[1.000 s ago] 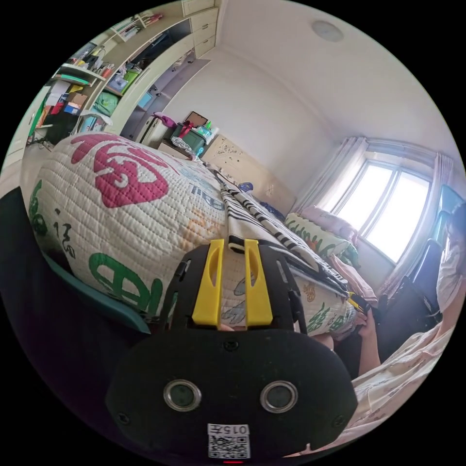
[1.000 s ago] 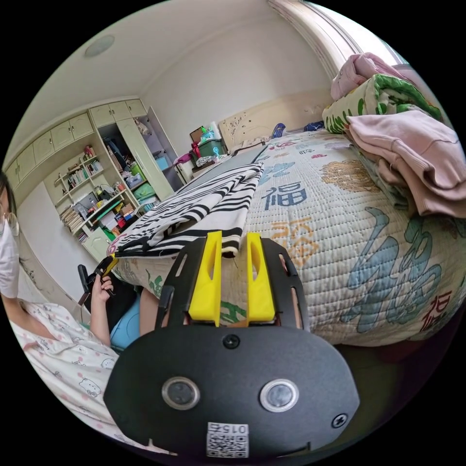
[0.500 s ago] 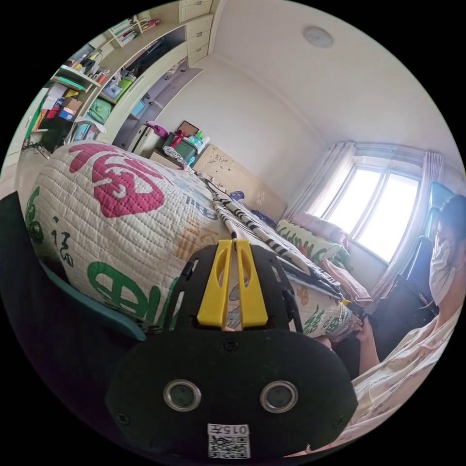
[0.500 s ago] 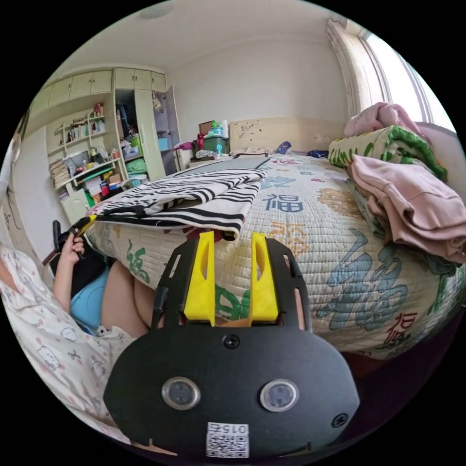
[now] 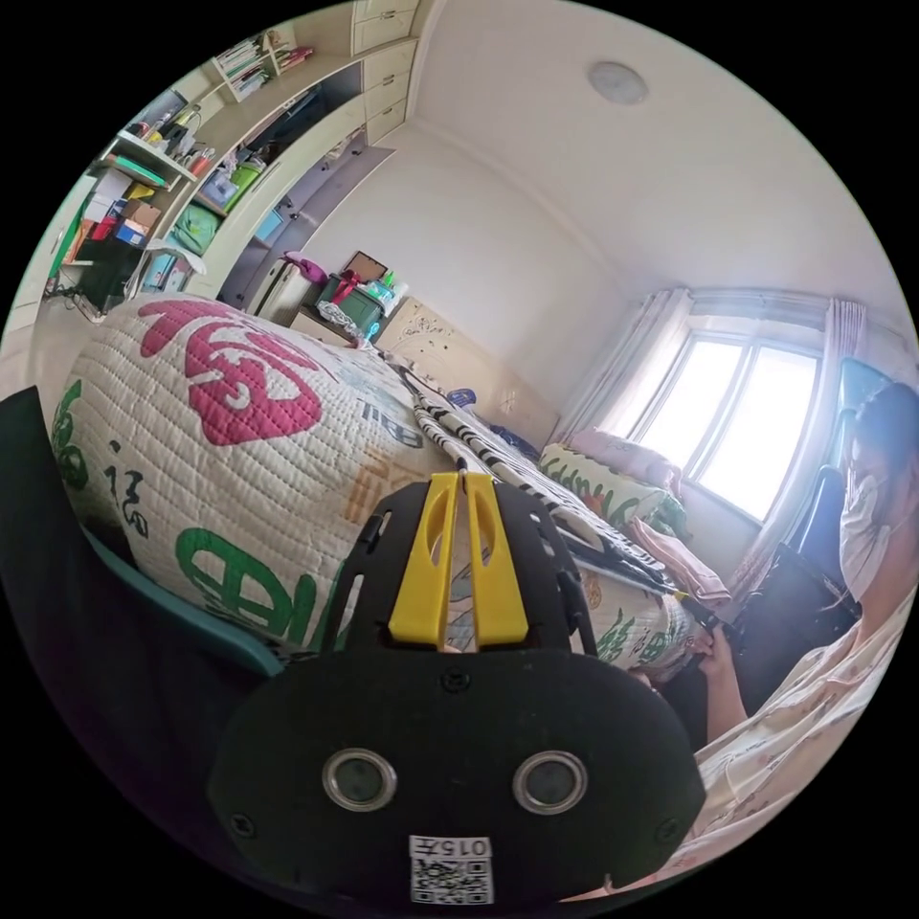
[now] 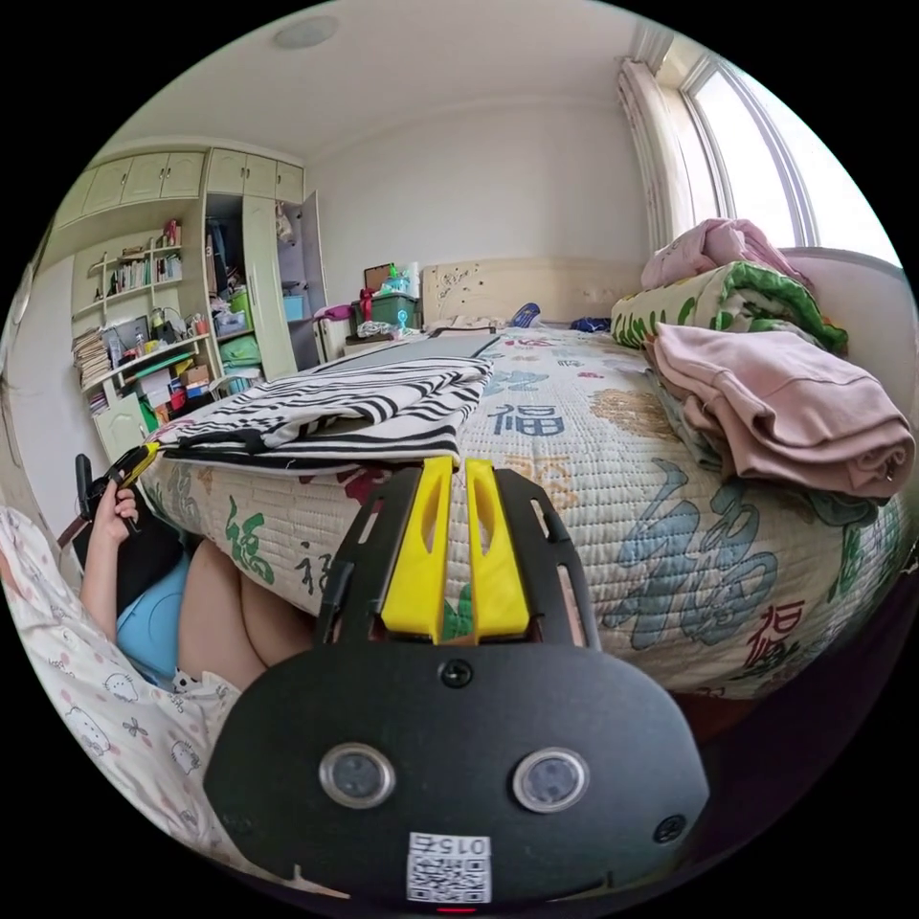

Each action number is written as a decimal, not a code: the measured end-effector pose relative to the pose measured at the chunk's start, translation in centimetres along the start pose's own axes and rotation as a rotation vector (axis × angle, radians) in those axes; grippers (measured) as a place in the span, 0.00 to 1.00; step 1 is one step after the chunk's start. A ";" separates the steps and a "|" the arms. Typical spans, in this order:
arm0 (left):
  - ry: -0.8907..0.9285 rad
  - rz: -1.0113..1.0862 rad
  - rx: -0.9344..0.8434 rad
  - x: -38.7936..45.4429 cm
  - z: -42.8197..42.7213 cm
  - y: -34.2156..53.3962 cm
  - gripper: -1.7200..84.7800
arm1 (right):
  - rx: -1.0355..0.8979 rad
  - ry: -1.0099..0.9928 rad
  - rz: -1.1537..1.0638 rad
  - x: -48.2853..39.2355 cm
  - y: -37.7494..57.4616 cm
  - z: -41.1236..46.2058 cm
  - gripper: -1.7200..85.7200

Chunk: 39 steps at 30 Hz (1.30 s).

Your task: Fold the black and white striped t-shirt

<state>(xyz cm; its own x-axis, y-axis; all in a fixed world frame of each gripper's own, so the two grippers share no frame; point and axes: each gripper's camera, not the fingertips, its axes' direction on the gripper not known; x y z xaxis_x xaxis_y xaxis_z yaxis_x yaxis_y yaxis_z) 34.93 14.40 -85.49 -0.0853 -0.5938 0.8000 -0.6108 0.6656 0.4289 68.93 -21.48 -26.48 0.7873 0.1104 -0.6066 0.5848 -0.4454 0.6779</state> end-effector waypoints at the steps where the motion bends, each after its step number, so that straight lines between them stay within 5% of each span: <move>1: 0.007 -0.008 0.002 -0.3 0.1 0.3 0.02 | -0.011 -0.011 0.005 0.4 0.3 0.6 0.05; 30: -0.099 0.084 -0.012 1.0 -0.6 10.9 0.02 | -0.010 0.071 -0.012 3.5 11.1 2.1 0.01; 34: -0.092 0.050 -0.058 0.1 -0.5 13.2 0.03 | 0.002 0.230 0.092 5.6 15.1 1.4 0.01; 39: -0.230 0.184 0.035 2.2 -4.1 14.8 0.07 | 0.094 -0.035 0.057 7.5 19.2 -3.0 0.02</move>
<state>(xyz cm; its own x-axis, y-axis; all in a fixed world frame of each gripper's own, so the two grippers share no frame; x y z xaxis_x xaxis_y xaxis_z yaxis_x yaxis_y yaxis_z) 28.93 24.80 -75.70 -0.3705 -0.5543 0.7453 -0.5947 0.7579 0.2681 86.64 -26.52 -16.71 0.8108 0.0522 -0.5830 0.5168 -0.5314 0.6712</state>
